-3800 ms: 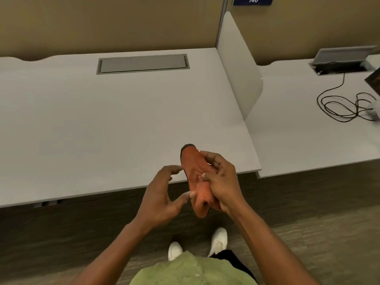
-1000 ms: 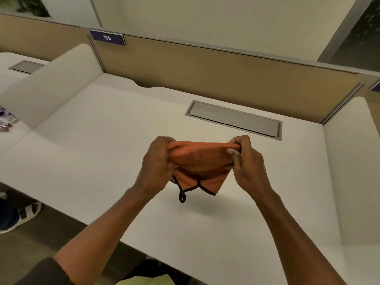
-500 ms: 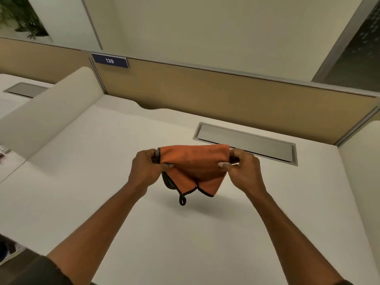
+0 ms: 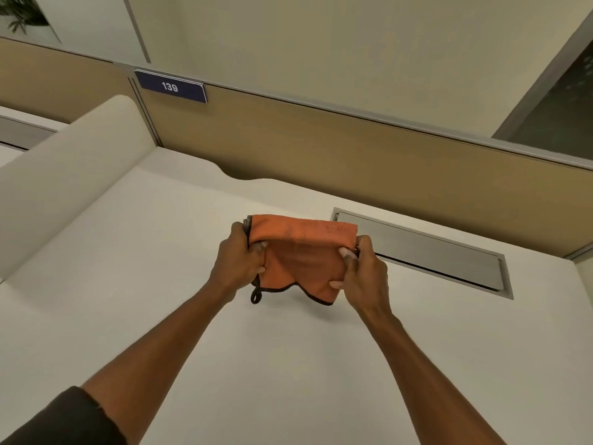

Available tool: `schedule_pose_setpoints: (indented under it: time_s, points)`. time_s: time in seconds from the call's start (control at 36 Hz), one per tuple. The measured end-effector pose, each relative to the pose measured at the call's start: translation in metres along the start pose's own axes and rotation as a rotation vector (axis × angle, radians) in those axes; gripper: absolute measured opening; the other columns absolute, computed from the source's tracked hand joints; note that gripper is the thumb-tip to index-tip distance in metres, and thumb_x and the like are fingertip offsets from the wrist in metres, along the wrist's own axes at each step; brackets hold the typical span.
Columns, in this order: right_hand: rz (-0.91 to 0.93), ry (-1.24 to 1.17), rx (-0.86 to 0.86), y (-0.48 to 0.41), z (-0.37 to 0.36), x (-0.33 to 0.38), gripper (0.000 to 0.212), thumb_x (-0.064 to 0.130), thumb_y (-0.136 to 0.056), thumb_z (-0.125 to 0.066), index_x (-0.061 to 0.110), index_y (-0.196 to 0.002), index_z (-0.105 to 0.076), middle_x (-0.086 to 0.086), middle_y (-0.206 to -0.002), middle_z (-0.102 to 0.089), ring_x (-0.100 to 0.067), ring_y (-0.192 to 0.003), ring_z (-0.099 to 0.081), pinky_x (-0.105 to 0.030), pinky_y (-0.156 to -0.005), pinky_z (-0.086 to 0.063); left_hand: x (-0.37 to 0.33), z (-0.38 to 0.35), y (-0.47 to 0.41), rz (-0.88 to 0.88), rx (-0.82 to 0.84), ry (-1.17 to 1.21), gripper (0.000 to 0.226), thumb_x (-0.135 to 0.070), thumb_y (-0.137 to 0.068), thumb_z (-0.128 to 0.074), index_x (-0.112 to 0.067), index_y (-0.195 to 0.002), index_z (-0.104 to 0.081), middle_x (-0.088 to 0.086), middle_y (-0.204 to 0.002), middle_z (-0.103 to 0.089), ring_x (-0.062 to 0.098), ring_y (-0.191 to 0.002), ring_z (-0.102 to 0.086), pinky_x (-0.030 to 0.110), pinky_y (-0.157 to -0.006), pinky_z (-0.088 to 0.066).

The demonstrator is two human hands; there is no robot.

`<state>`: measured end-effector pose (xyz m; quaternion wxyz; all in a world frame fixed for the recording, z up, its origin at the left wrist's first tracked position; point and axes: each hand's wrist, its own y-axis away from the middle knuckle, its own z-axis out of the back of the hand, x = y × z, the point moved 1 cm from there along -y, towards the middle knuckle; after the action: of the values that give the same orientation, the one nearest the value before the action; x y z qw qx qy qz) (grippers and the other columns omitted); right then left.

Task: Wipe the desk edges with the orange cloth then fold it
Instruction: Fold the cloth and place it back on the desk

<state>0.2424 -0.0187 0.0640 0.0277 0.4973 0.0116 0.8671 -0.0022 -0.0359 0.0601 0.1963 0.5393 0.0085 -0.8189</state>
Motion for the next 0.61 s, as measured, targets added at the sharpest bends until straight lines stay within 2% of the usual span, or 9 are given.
schedule_pose_setpoints:
  time_s: [0.14,0.19,0.28,0.36,0.47,0.53,0.56,0.61]
  points:
    - [-0.065,0.037,0.024,-0.041,-0.014,-0.003,0.010,0.034,-0.109,-0.053,0.024,-0.110,-0.049,0.004,-0.098,-0.063,-0.025,-0.052,-0.075,-0.024,-0.045,-0.054,-0.007,0.005,-0.046,-0.042,0.026,-0.180,0.034,-0.039,-0.110,-0.061,-0.012,-0.129,-0.052,-0.004,-0.104,-0.062,0.020,-0.078,-0.072,0.053,-0.075,-0.068]
    - [-0.106,0.031,0.049,-0.057,-0.021,-0.008,0.012,0.035,-0.109,-0.054,0.023,-0.109,-0.050,0.005,-0.097,-0.062,-0.026,-0.048,-0.074,-0.038,-0.054,-0.062,-0.008,0.003,-0.067,-0.058,0.037,-0.293,0.038,-0.043,-0.111,-0.058,-0.011,-0.131,-0.052,0.003,-0.109,-0.067,0.031,-0.081,-0.076,0.054,-0.078,-0.067]
    - [-0.214,-0.008,0.082,-0.078,-0.035,-0.021,0.015,0.033,-0.107,-0.058,0.020,-0.110,-0.053,0.007,-0.097,-0.059,-0.031,-0.048,-0.073,-0.051,-0.063,-0.065,-0.001,-0.006,-0.097,-0.093,0.053,-0.497,0.036,-0.048,-0.111,-0.053,-0.015,-0.125,-0.052,0.007,-0.110,-0.071,0.033,-0.083,-0.077,0.049,-0.082,-0.062]
    - [-0.338,-0.047,0.090,-0.095,-0.049,-0.037,0.018,0.033,-0.105,-0.062,0.019,-0.112,-0.056,0.009,-0.099,-0.058,-0.032,-0.052,-0.075,-0.052,-0.060,-0.066,0.013,-0.021,-0.122,-0.124,0.095,-0.615,0.037,-0.049,-0.111,-0.053,-0.015,-0.125,-0.052,0.009,-0.113,-0.070,0.031,-0.098,-0.068,0.046,-0.081,-0.055]
    - [-0.452,-0.122,0.066,-0.107,-0.066,-0.056,0.011,0.029,-0.103,-0.066,0.023,-0.103,-0.057,0.000,-0.101,-0.064,-0.033,-0.055,-0.076,-0.054,-0.070,-0.067,0.032,-0.036,-0.145,-0.132,0.193,-0.629,0.035,-0.044,-0.112,-0.055,-0.013,-0.126,-0.051,0.011,-0.114,-0.069,0.034,-0.103,-0.069,0.052,-0.086,-0.059]
    - [-0.482,-0.140,0.034,-0.110,-0.069,-0.063,0.012,0.026,-0.102,-0.069,0.022,-0.101,-0.058,-0.007,-0.105,-0.069,-0.032,-0.055,-0.077,-0.053,-0.071,-0.067,0.039,-0.041,-0.153,-0.129,0.225,-0.642,0.036,-0.036,-0.111,-0.058,-0.012,-0.136,-0.048,0.013,-0.120,-0.070,0.033,-0.104,-0.069,0.052,-0.088,-0.060]
    - [-0.467,-0.086,0.012,-0.111,-0.069,-0.066,0.012,0.026,-0.101,-0.071,0.021,-0.102,-0.060,-0.007,-0.105,-0.071,-0.030,-0.055,-0.077,-0.052,-0.072,-0.067,0.042,-0.043,-0.155,-0.134,0.235,-0.675,0.043,-0.032,-0.110,-0.061,-0.012,-0.144,-0.044,0.014,-0.127,-0.069,0.033,-0.108,-0.069,0.050,-0.090,-0.059]
    - [-0.384,0.149,-0.025,-0.111,-0.066,-0.067,0.012,0.023,-0.099,-0.072,0.020,-0.106,-0.063,-0.006,-0.104,-0.076,-0.028,-0.064,-0.078,-0.049,-0.079,-0.066,0.048,-0.046,-0.159,-0.195,0.260,-0.798,0.069,-0.028,-0.104,-0.070,-0.011,-0.158,-0.032,0.015,-0.148,-0.059,0.036,-0.129,-0.063,0.050,-0.094,-0.056]
